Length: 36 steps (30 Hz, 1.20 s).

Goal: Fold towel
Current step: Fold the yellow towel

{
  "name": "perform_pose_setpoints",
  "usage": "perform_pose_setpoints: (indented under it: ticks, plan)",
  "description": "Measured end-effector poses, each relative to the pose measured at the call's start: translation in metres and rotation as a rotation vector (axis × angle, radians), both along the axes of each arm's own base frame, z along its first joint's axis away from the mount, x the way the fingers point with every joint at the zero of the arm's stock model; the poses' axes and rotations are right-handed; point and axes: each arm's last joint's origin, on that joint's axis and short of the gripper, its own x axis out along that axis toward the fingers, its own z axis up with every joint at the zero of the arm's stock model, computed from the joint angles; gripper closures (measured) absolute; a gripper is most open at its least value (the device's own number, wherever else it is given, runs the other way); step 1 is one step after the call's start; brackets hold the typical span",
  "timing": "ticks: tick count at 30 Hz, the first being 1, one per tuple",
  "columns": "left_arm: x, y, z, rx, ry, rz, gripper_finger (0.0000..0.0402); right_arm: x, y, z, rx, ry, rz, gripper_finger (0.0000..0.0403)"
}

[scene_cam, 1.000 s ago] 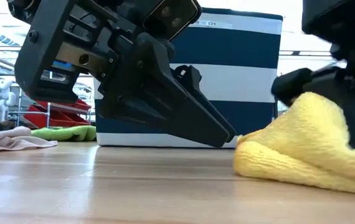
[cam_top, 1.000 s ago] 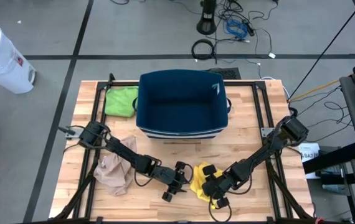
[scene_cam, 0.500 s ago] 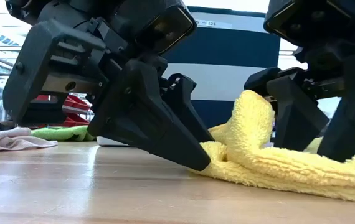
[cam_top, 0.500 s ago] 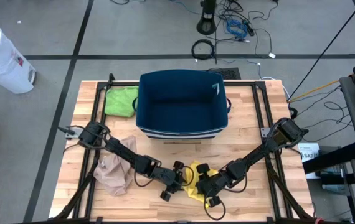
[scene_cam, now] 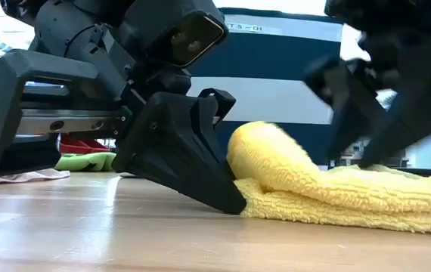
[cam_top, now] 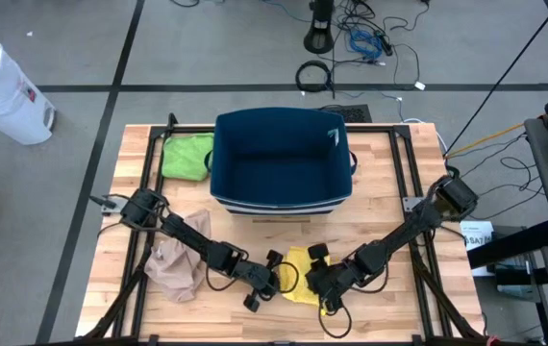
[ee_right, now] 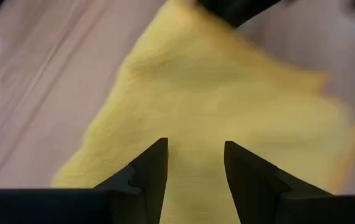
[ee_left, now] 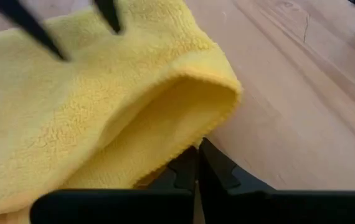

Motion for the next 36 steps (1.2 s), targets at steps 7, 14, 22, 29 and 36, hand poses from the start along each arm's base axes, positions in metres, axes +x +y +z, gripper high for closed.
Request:
perform_pose_setpoints:
  ticks: [7,14,22,29,36]
  plan:
    - [0.0,0.0,0.0,0.007,-0.003,0.004,0.0397,0.015,-0.021,0.008,-0.03,-0.052,-0.008,0.0259]
    - [0.0,-0.001,0.0,0.009,-0.004,0.005,0.0398,0.039,-0.04,0.002,-0.007,-0.131,0.019,0.0259]
    - [-0.001,-0.001,0.0,0.011,-0.005,0.006,0.0398,0.051,-0.056,-0.02,0.036,-0.082,0.022,0.0259]
    - [-0.001,-0.001,0.0,0.023,-0.009,-0.004,0.0398,0.059,-0.062,-0.037,0.054,-0.074,0.013,0.0263]
    - [-0.002,-0.002,-0.001,0.025,-0.005,-0.008,0.0398,0.061,-0.064,-0.04,0.03,-0.079,0.03,0.0345]
